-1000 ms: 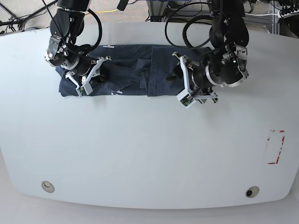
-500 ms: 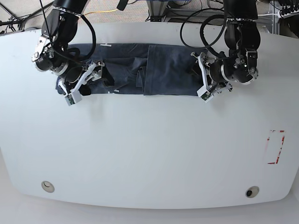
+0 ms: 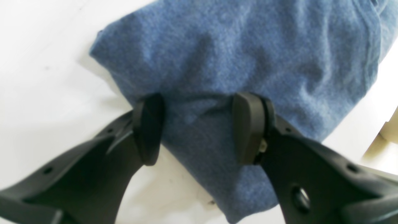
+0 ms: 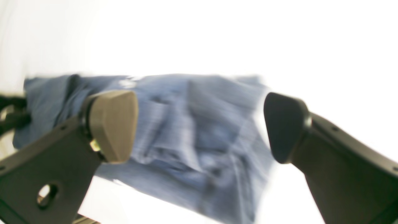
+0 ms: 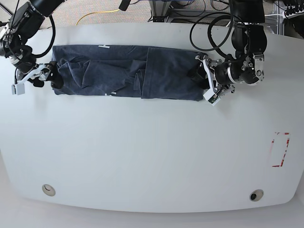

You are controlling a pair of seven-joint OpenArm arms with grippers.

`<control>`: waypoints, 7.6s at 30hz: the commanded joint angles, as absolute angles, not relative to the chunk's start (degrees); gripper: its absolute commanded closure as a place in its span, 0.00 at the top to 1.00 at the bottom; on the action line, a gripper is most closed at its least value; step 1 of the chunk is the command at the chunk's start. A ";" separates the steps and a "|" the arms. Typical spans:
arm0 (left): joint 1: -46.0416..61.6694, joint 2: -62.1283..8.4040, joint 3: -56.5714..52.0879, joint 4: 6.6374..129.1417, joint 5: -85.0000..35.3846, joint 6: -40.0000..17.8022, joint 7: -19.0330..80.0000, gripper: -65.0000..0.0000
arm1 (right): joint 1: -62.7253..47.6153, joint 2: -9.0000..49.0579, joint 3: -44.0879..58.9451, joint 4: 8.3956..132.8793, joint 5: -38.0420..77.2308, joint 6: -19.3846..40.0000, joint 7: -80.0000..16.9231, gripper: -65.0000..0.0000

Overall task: Fold the T-shirt properly
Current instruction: 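Grasp both ends of the folded strip with both grippers, then fold the strip ends inward with both grippers toward each other, then release both grippers from the folded shirt bundle, then grasp the bundle with both grippers and flip it over, printed side up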

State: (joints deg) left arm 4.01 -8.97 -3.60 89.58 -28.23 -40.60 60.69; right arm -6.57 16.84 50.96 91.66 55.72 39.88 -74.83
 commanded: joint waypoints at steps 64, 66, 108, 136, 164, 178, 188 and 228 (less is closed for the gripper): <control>-2.07 -2.51 -3.21 82.95 -25.19 -40.00 61.67 0.51 | -5.32 13.85 39.08 110.29 44.97 37.41 -73.19 0.00; -2.77 -1.63 -3.21 80.57 -25.27 -38.81 61.67 0.51 | -5.32 13.41 36.97 112.75 44.70 37.41 -73.19 0.00; -4.18 6.73 -3.21 72.31 -21.67 -33.10 61.41 0.51 | -0.04 -4.70 17.27 108.44 39.60 37.32 -67.65 0.01; -4.35 3.91 -3.56 82.24 -32.04 -39.25 64.31 0.51 | -4.88 -1.45 17.27 113.71 40.13 37.85 -64.84 1.00; -2.42 -14.73 -12.62 92.88 -41.63 -40.00 68.18 0.51 | -5.14 0.40 2.07 92.35 39.60 40.00 -54.02 0.14; -2.42 -6.02 2.15 102.46 -27.38 -40.00 67.82 0.51 | 0.04 12.00 5.67 103.25 39.52 37.49 -58.59 0.14; -2.07 4.00 12.44 102.90 -18.07 -40.00 63.16 0.51 | 10.86 20.18 7.69 92.88 39.52 37.85 -57.89 0.14; -21.23 -5.67 18.07 65.63 -7.78 -40.00 52.70 0.51 | -9.89 23.34 1.01 88.22 39.16 37.49 -32.84 0.13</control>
